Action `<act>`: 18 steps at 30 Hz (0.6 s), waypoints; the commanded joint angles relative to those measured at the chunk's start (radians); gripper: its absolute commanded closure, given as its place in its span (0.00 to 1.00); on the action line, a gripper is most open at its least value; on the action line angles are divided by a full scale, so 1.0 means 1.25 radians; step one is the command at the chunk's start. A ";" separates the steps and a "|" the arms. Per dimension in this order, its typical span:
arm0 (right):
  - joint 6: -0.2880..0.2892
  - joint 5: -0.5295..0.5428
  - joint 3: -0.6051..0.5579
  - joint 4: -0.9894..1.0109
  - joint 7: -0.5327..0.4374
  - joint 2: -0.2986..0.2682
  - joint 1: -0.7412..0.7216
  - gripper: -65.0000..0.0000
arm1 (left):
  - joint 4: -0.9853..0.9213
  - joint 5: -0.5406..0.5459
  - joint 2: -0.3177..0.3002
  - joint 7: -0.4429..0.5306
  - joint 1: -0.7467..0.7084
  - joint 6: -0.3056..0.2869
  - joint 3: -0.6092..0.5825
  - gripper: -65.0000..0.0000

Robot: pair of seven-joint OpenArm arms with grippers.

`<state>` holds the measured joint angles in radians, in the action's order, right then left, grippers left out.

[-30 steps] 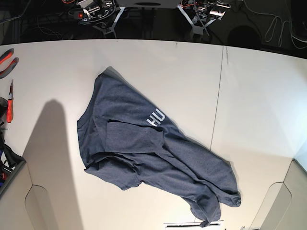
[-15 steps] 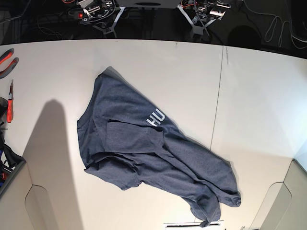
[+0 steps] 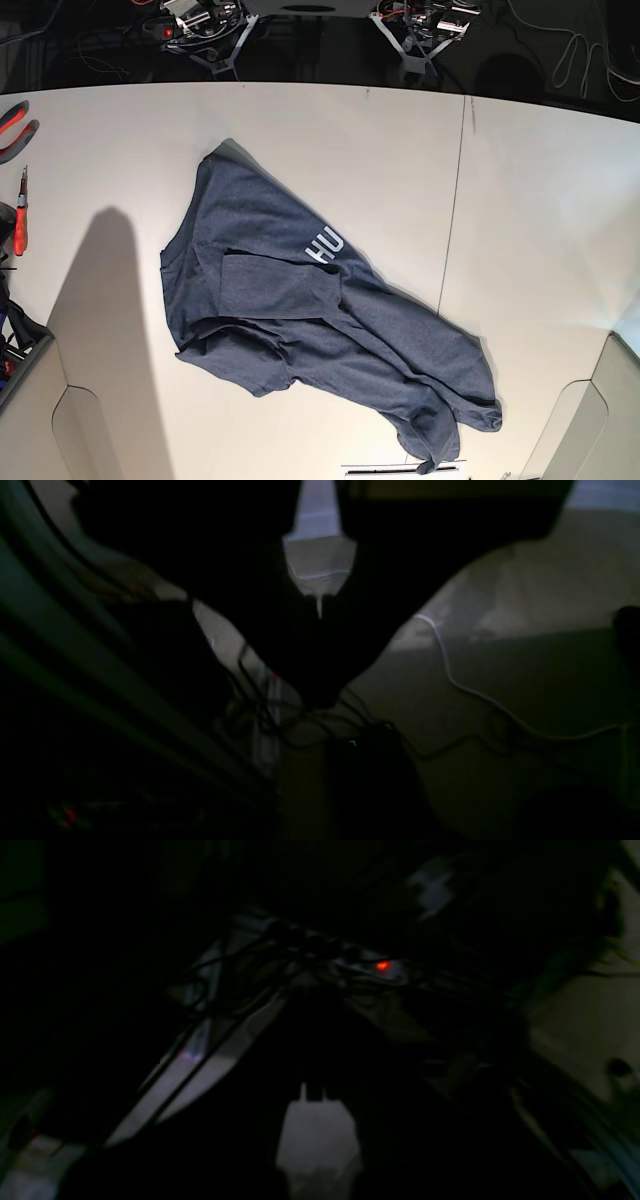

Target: Layout the t-shirt on the table in an organized manner, then fold the t-shirt properly

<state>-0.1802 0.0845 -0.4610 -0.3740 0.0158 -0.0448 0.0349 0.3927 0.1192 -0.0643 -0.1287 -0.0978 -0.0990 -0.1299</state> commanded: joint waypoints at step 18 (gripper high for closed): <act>-0.016 -0.065 -0.001 -0.547 -0.006 -0.216 0.390 1.00 | 0.614 -0.003 -0.131 -0.009 -0.442 0.028 0.000 1.00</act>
<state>-0.1986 0.0010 -0.4633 -1.0527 0.0216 -0.3046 0.5091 1.1507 0.1162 -0.2237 -0.1577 -0.6430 -0.0605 -0.1307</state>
